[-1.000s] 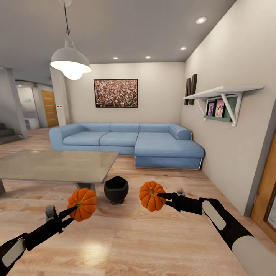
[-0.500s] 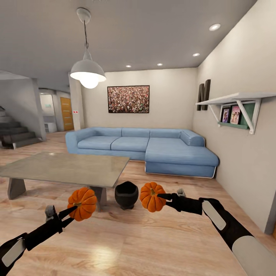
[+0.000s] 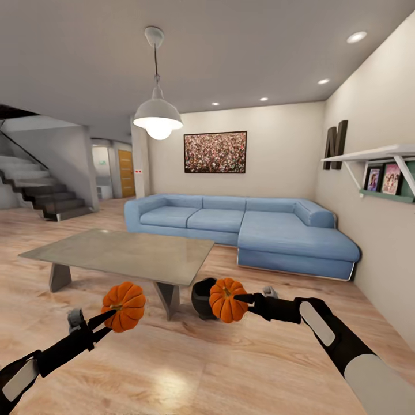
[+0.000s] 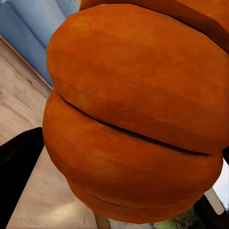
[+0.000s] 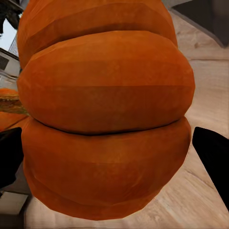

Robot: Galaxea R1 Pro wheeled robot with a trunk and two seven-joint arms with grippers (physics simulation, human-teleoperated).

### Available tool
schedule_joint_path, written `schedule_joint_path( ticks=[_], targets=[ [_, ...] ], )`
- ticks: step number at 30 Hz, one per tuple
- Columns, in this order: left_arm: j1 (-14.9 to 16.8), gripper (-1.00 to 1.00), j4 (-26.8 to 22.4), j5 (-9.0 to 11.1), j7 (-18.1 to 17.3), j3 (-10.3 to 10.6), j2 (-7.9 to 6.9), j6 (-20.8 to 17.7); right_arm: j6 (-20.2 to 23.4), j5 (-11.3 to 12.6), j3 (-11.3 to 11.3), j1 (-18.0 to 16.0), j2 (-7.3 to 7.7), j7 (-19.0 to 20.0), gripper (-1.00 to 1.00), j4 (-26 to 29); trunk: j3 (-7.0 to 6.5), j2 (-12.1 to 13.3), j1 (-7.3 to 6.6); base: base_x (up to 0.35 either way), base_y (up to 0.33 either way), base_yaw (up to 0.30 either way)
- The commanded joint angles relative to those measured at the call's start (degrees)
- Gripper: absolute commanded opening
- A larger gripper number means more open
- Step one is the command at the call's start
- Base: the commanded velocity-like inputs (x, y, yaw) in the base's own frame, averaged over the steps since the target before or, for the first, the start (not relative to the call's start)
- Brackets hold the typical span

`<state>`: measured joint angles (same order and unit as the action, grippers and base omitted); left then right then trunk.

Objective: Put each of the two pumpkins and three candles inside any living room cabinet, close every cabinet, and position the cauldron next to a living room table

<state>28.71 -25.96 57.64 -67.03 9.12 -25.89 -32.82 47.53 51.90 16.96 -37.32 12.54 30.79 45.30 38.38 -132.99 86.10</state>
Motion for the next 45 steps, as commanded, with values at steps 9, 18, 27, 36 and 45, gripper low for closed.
schedule_joint_path(
  ticks=[9, 18, 27, 36, 45],
  targets=[
    [0.1, -1.00, 0.0, 0.4, 0.0, 0.3, -0.09, -3.1, 0.4, 0.2, 0.2, 0.0, -1.67, -0.5, -1.00, 0.0, -0.99, 3.6, -2.00, 0.000, 0.000, 0.203],
    [0.1, -1.00, 0.0, 0.4, 0.0, 0.3, -0.13, -3.7, 0.5, 0.4, 0.2, 0.0, -2.16, -3.5, -1.00, 0.1, -1.89, 7.2, -3.97, 0.000, 0.000, 0.149],
    [0.1, -1.00, 0.1, 0.5, 0.0, 0.3, -0.13, -3.7, 0.5, 0.2, 0.2, 0.0, -2.86, -3.5, -1.00, 0.3, -2.59, 10.4, -5.73, 0.000, 0.000, 0.147],
    [0.1, -1.00, 0.1, 0.6, -0.1, 0.2, -0.24, -3.8, 0.5, -0.9, 0.3, 0.0, -3.65, -3.5, -1.00, 0.5, -1.85, 10.4, -5.73, 0.001, 0.001, 0.146],
    [0.1, -1.00, 0.1, 0.5, -2.3, 0.2, -1.20, -3.9, 0.0, -0.9, 0.2, 0.0, -3.93, -3.5, -1.00, 0.5, -1.40, 10.4, -5.73, 0.157, 0.187, 0.085]
  ],
)
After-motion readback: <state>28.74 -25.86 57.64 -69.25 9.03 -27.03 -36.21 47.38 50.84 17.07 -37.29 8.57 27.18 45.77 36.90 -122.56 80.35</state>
